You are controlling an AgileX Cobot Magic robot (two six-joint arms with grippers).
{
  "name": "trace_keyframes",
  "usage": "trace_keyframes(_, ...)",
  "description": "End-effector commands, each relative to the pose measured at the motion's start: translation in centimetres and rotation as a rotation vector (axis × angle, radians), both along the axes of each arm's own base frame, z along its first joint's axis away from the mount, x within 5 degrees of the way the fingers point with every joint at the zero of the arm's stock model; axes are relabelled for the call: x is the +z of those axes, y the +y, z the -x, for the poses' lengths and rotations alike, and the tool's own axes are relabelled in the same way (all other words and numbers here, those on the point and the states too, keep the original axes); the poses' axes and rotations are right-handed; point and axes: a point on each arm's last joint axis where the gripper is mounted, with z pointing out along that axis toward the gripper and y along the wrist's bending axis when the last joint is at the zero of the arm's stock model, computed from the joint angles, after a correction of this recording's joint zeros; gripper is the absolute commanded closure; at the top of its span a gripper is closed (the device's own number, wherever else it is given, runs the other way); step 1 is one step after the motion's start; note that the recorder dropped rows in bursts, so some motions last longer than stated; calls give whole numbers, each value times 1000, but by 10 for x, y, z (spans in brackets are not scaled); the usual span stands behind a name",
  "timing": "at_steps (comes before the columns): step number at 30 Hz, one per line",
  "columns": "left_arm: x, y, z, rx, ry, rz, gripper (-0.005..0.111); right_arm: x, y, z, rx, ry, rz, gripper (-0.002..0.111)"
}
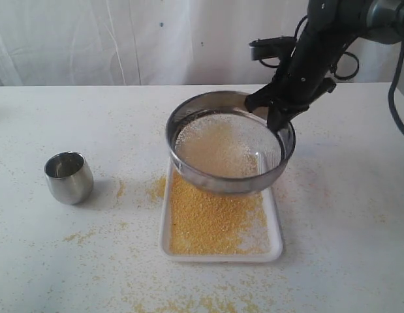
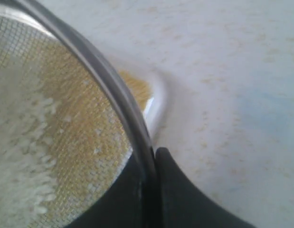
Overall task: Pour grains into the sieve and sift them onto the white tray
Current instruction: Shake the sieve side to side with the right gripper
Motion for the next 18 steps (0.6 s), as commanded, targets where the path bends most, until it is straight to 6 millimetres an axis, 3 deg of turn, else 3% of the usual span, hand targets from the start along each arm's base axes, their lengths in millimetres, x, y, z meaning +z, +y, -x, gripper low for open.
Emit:
trace_keyframes(1, -1, 0, 0, 3, -2, 7, 107, 12, 8, 2, 39, -55, -13, 108)
trace_keyframes(3, -1, 0, 0, 3, -2, 7, 107, 12, -8, -5, -276, -77, 44, 108)
trace_keyframes(4, -1, 0, 0, 3, -2, 7, 107, 12, -7, -4, -279, -67, 30, 108)
trace_keyframes(8, -1, 0, 0, 3, -2, 7, 107, 14, 22, 18, 262, 48, -145, 108)
trace_keyframes(9, -1, 0, 0, 3, -2, 7, 107, 13, 21, 16, 267, 30, -120, 108)
trace_keyframes(13, -1, 0, 0, 3, -2, 7, 107, 14, -10, -4, -302, -80, 53, 108)
trace_keyframes(14, -1, 0, 0, 3, -2, 7, 107, 13, -7, -2, -259, -61, 37, 108)
trace_keyframes(17, -1, 0, 0, 3, -2, 7, 107, 12, 19, 17, 213, 59, -111, 108)
trace_keyframes(18, -1, 0, 0, 3, -2, 7, 107, 13, 24, 19, 282, 48, -150, 108)
